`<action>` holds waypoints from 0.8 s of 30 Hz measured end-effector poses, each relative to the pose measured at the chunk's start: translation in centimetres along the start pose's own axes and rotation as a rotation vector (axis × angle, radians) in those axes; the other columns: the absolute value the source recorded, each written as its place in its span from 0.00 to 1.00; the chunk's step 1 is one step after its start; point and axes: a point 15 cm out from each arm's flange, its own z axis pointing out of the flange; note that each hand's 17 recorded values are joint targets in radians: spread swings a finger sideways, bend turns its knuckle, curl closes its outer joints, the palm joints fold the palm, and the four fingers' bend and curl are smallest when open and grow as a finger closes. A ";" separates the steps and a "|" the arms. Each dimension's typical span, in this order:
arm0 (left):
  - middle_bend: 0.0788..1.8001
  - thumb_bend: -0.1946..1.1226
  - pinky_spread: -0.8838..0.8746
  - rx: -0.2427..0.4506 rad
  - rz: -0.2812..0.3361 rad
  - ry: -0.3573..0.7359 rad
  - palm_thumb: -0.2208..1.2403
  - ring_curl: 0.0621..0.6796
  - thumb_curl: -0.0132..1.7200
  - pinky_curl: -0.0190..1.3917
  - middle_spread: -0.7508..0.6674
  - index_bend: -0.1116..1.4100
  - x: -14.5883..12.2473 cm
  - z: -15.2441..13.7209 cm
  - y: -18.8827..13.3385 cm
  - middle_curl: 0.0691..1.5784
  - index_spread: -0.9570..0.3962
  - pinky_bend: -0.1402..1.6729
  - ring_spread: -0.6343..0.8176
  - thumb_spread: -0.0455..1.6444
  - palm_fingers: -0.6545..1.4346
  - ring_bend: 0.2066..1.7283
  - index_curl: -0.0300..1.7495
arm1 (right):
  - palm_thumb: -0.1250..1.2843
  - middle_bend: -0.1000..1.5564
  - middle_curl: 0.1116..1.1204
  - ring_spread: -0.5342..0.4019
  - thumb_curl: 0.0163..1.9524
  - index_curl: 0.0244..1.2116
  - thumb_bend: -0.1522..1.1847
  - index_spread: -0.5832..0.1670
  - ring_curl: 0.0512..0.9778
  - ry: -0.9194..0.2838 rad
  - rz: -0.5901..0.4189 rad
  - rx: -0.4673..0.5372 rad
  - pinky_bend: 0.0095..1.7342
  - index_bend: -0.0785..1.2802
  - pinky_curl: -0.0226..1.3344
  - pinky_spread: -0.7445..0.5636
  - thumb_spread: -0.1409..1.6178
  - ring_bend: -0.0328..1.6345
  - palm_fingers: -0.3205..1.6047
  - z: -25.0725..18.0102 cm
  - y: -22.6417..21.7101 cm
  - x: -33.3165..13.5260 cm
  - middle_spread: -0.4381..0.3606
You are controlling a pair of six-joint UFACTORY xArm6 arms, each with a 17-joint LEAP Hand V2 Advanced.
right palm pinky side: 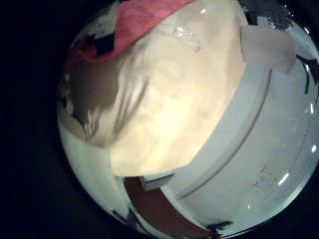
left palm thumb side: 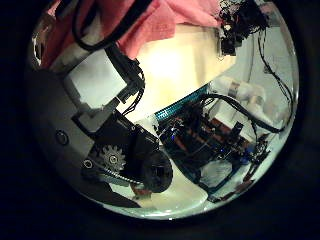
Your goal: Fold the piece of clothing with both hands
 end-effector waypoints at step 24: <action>0.40 0.13 0.05 -0.034 0.051 0.021 0.71 0.76 0.38 0.46 0.07 0.20 -0.8 -10.5 2.6 0.68 0.28 0.47 0.10 0.57 0.77 0.66 0.84 | 0.82 0.84 0.60 0.34 0.24 0.66 0.11 0.42 0.65 0.009 0.058 0.188 0.73 0.83 0.55 0.36 0.83 0.83 0.78 -14.0 3.4 3.1 0.38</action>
